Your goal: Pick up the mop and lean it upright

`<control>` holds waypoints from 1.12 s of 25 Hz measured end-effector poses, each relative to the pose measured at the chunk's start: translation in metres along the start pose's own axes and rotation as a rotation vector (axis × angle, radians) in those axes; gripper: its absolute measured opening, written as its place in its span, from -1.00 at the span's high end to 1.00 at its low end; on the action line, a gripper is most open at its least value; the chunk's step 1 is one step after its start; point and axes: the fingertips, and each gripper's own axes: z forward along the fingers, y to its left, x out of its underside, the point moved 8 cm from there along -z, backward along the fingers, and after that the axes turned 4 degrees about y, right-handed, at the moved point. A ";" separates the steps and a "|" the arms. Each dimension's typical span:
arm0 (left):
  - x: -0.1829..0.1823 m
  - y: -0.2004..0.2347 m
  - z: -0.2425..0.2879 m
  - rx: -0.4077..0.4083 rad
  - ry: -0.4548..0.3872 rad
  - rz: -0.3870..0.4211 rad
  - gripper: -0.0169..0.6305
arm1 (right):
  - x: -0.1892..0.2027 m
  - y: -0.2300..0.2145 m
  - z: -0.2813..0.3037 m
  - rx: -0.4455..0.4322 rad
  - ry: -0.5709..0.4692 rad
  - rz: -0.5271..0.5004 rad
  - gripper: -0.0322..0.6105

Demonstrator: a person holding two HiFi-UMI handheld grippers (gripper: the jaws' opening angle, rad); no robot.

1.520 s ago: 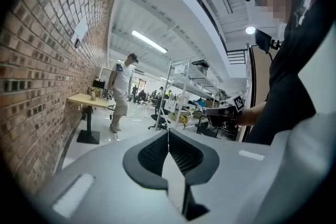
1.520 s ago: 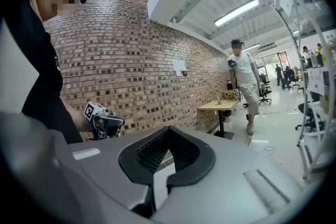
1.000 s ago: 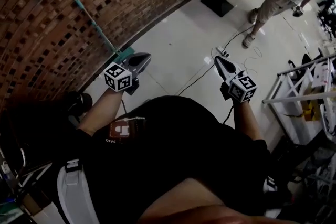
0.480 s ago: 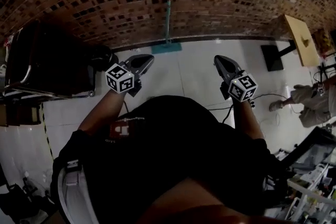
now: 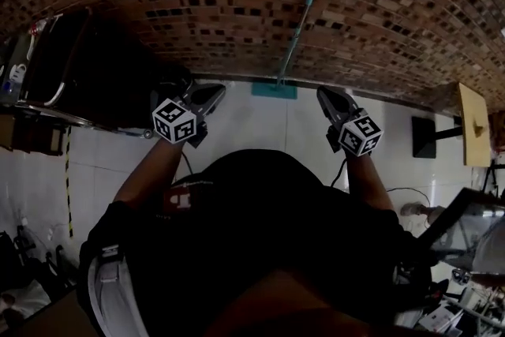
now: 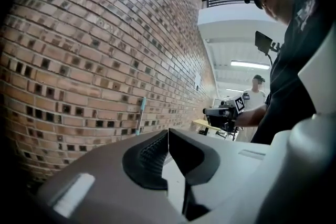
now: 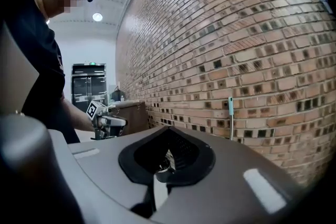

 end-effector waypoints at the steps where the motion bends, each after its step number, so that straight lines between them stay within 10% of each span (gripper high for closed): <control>1: 0.001 0.002 0.004 -0.018 0.003 -0.008 0.94 | 0.000 -0.010 0.003 -0.010 0.004 0.002 0.86; 17: -0.020 -0.045 0.135 -0.164 -0.035 -0.026 0.94 | -0.016 -0.164 0.007 -0.221 0.076 -0.066 0.86; 28: -0.063 0.072 0.182 -0.054 -0.038 -0.008 0.94 | -0.038 -0.199 0.089 -0.119 0.071 -0.033 0.86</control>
